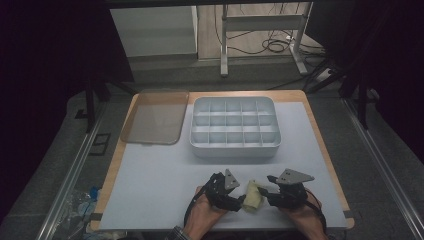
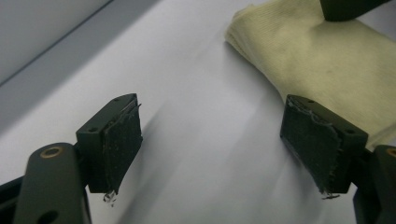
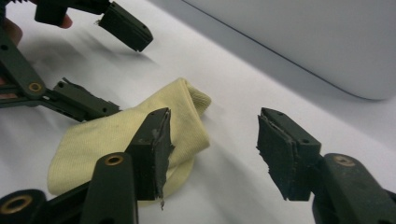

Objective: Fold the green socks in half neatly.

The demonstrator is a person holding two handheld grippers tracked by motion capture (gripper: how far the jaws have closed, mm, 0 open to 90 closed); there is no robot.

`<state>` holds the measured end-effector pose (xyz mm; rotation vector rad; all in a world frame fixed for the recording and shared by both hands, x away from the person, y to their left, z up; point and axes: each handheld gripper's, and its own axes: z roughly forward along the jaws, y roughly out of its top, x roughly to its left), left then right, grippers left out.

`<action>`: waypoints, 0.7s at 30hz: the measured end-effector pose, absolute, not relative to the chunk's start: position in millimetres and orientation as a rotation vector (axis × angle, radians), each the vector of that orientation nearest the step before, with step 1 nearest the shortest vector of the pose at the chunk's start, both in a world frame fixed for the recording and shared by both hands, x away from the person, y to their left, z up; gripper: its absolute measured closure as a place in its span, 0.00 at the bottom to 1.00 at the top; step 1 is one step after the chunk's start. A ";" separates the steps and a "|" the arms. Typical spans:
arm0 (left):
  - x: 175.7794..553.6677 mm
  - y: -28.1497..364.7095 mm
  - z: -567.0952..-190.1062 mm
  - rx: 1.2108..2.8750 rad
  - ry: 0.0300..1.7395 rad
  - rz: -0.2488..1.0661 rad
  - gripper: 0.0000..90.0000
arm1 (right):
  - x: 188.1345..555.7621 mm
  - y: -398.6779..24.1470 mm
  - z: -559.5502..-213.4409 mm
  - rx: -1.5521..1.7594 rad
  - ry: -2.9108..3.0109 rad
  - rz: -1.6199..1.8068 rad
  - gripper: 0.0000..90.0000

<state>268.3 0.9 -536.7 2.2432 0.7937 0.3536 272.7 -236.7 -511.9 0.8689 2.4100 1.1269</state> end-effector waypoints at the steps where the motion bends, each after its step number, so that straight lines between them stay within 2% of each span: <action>1: 267.3 0.9 -536.6 2.243 0.791 0.348 0.23 | 272.2 -237.3 -511.3 0.873 2.409 1.128 0.49; 9: 260.1 2.2 -537.1 2.237 0.792 0.324 0.23 | 268.7 -247.7 -508.6 0.908 2.379 1.129 0.48; 21: 264.6 3.5 -537.9 2.218 0.810 0.328 0.22 | 261.0 -249.7 -530.3 0.950 2.385 1.047 0.48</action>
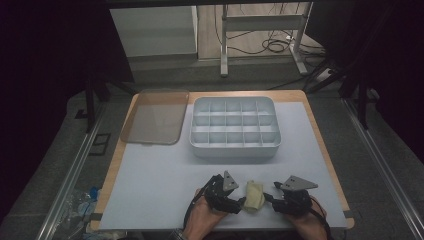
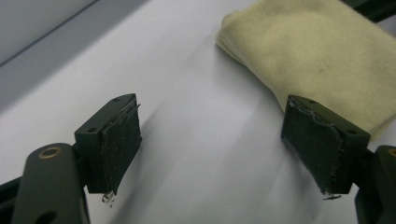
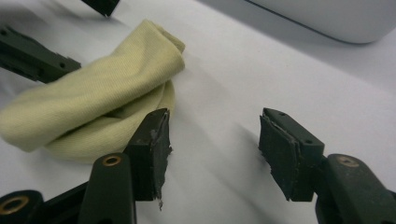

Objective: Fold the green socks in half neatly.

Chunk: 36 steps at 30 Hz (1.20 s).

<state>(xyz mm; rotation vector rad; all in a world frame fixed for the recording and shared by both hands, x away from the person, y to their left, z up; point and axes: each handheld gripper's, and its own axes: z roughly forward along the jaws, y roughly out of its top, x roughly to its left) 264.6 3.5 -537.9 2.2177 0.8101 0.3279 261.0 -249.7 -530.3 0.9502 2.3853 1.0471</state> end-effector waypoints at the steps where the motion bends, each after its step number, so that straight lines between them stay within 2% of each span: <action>1: 264.7 4.0 -537.7 2.215 0.812 0.328 0.22 | 260.6 -248.3 -530.0 0.944 2.378 1.055 0.48; 19: 260.7 9.4 -530.9 2.182 0.824 0.318 0.21 | 280.1 -222.7 -529.7 0.891 2.413 1.002 0.48; 36: 265.4 1.1 -532.3 2.170 0.823 0.294 0.20 | 276.1 -237.6 -507.1 0.997 2.423 1.163 0.48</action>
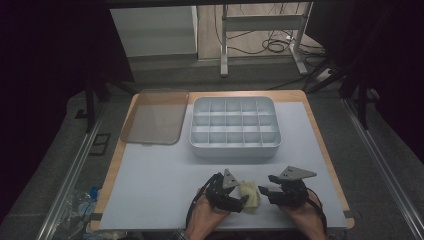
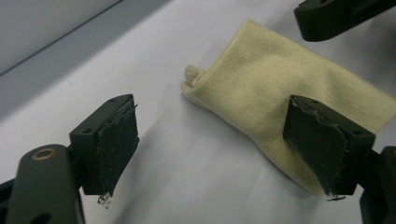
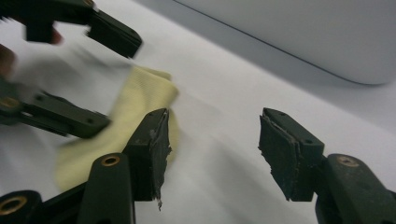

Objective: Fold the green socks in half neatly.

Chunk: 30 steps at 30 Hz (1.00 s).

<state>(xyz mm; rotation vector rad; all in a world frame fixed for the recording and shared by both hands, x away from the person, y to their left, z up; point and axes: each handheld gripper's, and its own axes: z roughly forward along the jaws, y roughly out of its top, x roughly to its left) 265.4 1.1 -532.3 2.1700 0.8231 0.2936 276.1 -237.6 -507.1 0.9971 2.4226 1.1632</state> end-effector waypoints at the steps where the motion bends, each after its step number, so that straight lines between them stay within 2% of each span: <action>1: 265.4 1.3 -532.1 2.171 0.823 0.295 0.20 | 275.1 -236.1 -506.1 0.999 2.426 1.183 0.47; 18: 253.4 23.2 -536.2 2.184 0.857 0.314 0.19 | 273.9 -224.2 -514.8 0.982 2.464 1.192 0.46; 30: 244.3 8.3 -541.3 2.193 0.829 0.294 0.19 | 273.7 -224.9 -510.8 0.978 2.460 1.183 0.45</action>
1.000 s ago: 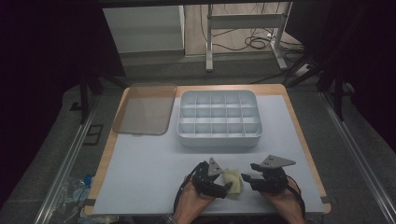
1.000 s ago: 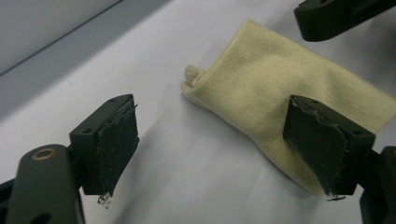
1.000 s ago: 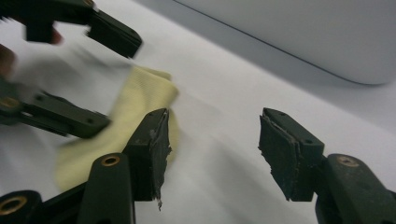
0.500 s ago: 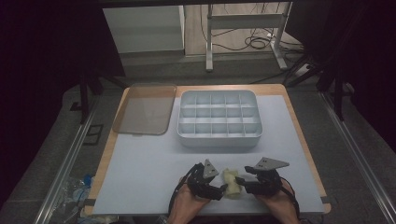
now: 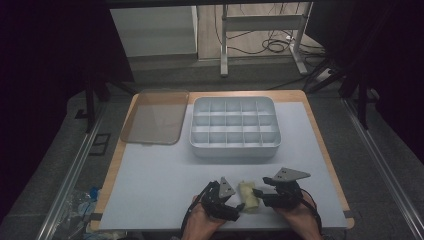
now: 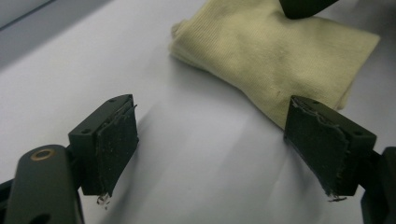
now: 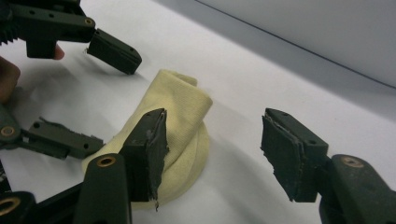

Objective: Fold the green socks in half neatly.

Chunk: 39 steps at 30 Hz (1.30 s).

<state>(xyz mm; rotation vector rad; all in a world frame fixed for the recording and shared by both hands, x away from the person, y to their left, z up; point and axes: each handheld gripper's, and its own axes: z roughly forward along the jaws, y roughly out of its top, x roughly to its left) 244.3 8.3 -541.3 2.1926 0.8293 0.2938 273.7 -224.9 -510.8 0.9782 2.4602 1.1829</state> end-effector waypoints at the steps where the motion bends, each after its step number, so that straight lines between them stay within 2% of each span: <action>1: 243.7 6.8 -541.6 2.191 0.829 0.292 0.19 | 273.5 -225.2 -510.5 0.981 2.460 1.188 0.45; 14: 240.4 -6.4 -537.7 2.191 0.804 0.273 0.15 | 271.1 -219.2 -511.8 0.980 2.502 1.202 0.43; 29: 261.3 74.9 -530.0 2.139 1.025 0.409 0.13 | 277.9 -212.3 -527.2 1.039 2.574 1.206 0.44; 39: 266.5 110.6 -532.6 2.094 1.129 0.455 0.14 | 276.4 -212.4 -530.9 1.099 2.601 1.275 0.66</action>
